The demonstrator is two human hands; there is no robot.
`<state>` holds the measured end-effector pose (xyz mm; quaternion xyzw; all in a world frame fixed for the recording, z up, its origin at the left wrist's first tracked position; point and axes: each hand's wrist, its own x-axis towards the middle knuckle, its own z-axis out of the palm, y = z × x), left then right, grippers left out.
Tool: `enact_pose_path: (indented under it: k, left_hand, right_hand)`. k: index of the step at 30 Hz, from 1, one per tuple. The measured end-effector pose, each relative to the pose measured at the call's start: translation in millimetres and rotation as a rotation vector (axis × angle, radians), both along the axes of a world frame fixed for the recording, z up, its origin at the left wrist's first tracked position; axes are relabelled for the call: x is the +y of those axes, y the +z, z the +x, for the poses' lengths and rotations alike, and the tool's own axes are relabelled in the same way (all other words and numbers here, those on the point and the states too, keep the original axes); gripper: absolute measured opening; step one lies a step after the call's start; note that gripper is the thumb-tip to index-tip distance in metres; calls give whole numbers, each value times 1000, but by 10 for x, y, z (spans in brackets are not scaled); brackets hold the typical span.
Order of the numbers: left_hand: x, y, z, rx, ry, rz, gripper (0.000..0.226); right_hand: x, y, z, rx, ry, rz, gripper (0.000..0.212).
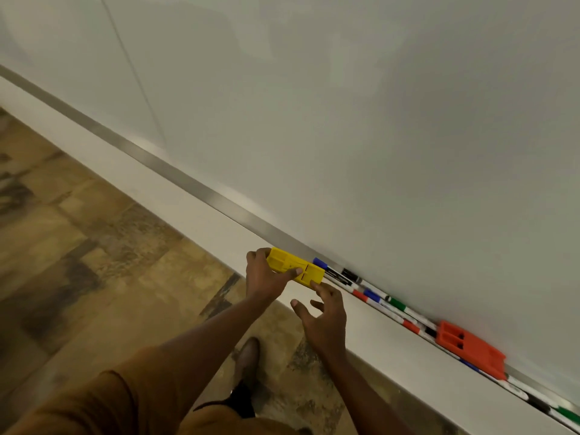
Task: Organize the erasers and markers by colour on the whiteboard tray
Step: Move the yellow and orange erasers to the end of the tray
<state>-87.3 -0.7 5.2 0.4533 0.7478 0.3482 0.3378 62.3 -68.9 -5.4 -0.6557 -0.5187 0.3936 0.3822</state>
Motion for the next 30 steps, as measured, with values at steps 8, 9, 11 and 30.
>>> enact_pose_path:
  k: [8, 9, 11, 30]
  left_hand:
    - [559, 10, -1055, 63, 22, 13, 93]
    - [645, 22, -1179, 80, 24, 15, 94]
    - [811, 44, -1419, 107, 29, 13, 94]
    - [2211, -58, -2989, 266, -131, -81, 96]
  right_hand:
    - [658, 25, -883, 19, 150, 31, 65]
    - [751, 34, -999, 27, 163, 29, 65]
    - [928, 44, -1219, 43, 181, 18, 64]
    - [2360, 8, -2539, 113, 317, -208, 81]
